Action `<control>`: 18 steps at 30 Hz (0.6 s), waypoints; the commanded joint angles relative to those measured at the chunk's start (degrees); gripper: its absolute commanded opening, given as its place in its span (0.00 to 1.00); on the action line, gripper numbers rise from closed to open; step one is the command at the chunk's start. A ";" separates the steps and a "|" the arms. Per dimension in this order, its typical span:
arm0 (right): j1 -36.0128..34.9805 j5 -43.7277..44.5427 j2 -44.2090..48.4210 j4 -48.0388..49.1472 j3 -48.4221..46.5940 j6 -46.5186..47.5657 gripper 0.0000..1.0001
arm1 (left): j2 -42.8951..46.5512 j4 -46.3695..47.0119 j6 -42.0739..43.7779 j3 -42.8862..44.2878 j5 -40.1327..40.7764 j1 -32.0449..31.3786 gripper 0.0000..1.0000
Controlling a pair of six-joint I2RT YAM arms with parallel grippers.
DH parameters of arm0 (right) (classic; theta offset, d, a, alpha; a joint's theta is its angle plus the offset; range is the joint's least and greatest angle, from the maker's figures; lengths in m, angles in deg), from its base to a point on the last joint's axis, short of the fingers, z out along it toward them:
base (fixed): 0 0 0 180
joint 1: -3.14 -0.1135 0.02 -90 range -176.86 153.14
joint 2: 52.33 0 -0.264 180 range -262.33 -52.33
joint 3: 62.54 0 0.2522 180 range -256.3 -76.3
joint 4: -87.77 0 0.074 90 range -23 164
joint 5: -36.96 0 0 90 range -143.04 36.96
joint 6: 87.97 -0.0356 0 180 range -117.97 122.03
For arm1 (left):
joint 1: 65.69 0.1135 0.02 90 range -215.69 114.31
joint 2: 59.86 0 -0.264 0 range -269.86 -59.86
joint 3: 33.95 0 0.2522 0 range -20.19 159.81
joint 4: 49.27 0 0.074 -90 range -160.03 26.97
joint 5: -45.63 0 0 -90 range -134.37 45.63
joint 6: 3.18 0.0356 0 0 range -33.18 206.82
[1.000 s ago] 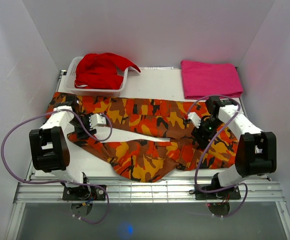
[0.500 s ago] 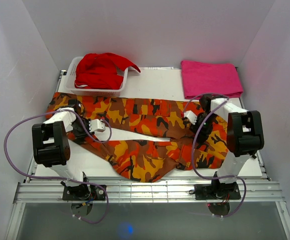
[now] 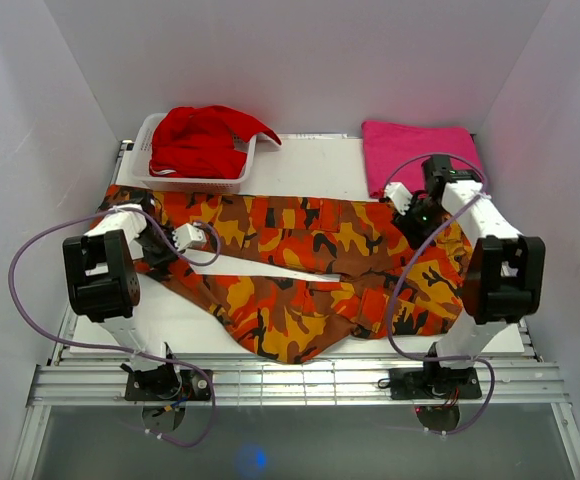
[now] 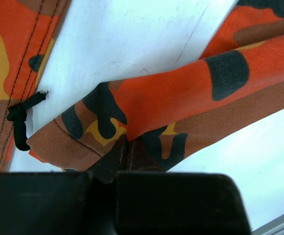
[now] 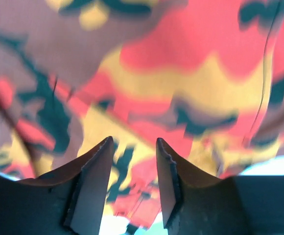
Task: Fold and stack the trousers
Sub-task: Flatten the trousers out
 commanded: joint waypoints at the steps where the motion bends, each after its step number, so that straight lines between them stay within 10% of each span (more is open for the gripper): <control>1: 3.30 -0.78 7.76 -8.78 4.55 5.09 0.48 | -0.83 -4.14 -4.65 3.70 -4.57 1.31 0.00; 18: 10.25 3.87 19.36 -4.50 29.60 21.80 0.76 | -6.90 -12.06 -11.16 15.40 -7.21 4.21 0.00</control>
